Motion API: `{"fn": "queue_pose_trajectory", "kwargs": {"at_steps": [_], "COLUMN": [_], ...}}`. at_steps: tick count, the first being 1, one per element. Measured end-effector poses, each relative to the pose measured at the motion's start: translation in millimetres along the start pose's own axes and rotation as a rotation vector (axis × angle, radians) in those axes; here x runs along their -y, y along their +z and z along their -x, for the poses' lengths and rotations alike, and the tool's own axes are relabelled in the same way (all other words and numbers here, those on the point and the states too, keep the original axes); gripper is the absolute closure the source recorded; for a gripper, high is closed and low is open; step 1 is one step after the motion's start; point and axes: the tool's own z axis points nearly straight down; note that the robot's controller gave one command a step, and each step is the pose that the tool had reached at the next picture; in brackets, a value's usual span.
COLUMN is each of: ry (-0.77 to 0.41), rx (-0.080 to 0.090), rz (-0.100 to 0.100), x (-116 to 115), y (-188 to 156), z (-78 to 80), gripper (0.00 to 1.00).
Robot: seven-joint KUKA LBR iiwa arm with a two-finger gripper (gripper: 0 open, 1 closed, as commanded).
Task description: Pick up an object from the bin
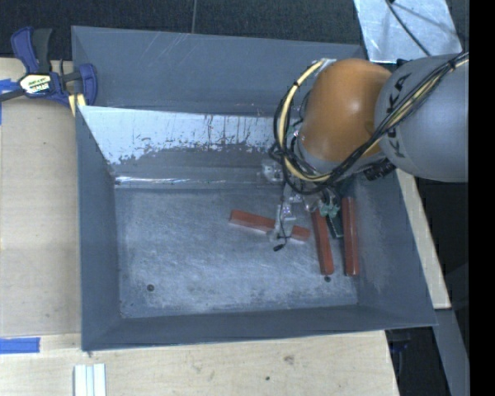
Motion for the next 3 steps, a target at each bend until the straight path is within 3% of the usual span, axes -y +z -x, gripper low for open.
{"fn": "queue_pose_trajectory", "kwargs": {"at_steps": [1,2,3], "ry": [-0.013,-0.011,-0.025], "rx": [-0.005,0.001,0.008], "rz": [0.001,0.001,0.000], "x": [-8.1,-7.5,-18.2], "y": [52.2,48.4,-90.3], "z": [-8.5,-6.5,-17.7], "gripper": [0.00,1.00,1.00]}}
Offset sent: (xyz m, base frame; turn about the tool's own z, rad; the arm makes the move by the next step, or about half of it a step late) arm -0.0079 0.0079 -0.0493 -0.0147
